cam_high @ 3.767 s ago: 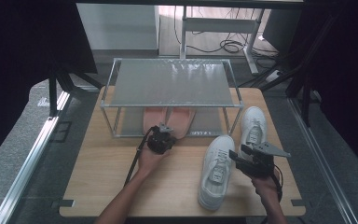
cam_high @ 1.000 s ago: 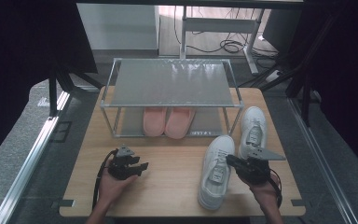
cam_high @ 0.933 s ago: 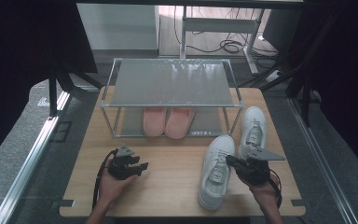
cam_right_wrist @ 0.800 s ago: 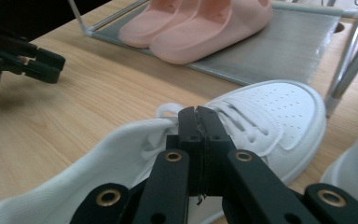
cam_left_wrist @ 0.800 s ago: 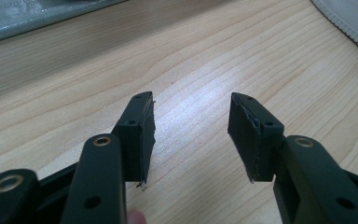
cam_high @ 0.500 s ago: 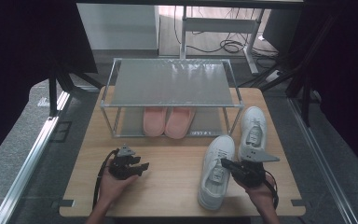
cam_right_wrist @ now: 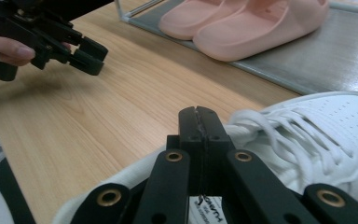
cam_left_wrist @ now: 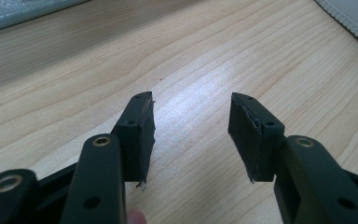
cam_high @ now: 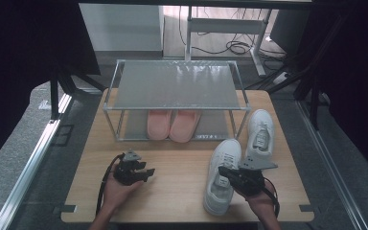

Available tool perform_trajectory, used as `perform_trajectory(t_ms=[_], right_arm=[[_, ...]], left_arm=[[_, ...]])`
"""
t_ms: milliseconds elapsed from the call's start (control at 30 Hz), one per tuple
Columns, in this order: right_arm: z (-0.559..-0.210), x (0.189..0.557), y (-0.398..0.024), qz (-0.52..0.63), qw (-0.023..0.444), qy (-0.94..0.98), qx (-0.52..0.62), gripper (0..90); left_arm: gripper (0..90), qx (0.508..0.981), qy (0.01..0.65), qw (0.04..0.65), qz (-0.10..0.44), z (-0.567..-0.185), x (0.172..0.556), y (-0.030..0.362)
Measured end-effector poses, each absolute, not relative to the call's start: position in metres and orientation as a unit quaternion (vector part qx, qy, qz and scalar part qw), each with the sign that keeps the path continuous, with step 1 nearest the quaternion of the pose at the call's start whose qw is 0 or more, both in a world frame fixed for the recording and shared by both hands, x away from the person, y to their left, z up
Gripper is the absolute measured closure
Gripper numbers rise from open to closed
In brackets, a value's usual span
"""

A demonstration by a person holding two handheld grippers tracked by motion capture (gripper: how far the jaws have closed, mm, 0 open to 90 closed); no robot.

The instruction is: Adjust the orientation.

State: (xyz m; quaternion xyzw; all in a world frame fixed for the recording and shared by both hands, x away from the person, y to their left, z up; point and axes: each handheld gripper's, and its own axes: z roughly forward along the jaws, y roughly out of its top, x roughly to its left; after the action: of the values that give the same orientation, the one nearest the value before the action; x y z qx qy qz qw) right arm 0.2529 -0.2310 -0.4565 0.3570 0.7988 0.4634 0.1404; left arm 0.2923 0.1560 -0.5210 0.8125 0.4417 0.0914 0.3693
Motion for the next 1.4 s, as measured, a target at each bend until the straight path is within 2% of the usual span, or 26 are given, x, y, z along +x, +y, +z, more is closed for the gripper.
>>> perform_trajectory(t_ms=[533, 1400], right_arm=[[-0.464, 0.252, -0.197, 0.432, 0.139, 0.829, 0.326, 89.9], [-0.470, 0.251, -0.179, 0.381, 0.135, 0.862, 0.307, 90.0]], left_arm=[[51.3, 0.817, 0.439, 0.363, 0.086, -0.524, 0.292, 0.151], [51.4, 0.815, 0.440, 0.365, 0.093, -0.524, 0.292, 0.150]])
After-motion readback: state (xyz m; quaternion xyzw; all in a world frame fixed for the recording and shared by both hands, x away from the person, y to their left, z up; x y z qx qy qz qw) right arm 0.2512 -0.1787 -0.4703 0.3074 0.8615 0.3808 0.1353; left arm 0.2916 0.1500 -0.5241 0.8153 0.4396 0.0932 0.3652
